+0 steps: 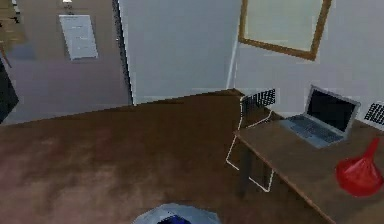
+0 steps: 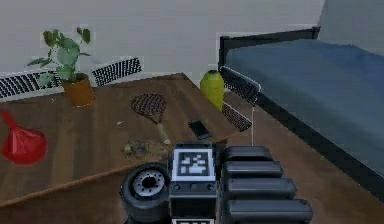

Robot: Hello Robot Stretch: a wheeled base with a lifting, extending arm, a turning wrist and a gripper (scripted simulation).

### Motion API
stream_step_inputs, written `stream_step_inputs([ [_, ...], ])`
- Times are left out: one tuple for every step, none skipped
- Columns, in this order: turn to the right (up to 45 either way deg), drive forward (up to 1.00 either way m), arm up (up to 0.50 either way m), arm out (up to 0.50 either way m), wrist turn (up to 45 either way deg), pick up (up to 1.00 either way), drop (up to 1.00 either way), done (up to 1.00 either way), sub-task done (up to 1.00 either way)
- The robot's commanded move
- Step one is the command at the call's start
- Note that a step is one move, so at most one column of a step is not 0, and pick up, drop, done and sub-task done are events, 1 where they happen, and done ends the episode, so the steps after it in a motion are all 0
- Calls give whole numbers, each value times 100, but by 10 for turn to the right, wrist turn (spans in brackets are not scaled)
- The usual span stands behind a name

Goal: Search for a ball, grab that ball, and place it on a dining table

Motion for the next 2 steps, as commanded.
stream_step_inputs([
  [60, 0, 0, 0, 0, 0, 0, 0, 0],
  [0, 25, 0, 0, 0, 0, 0, 0, 0],
])
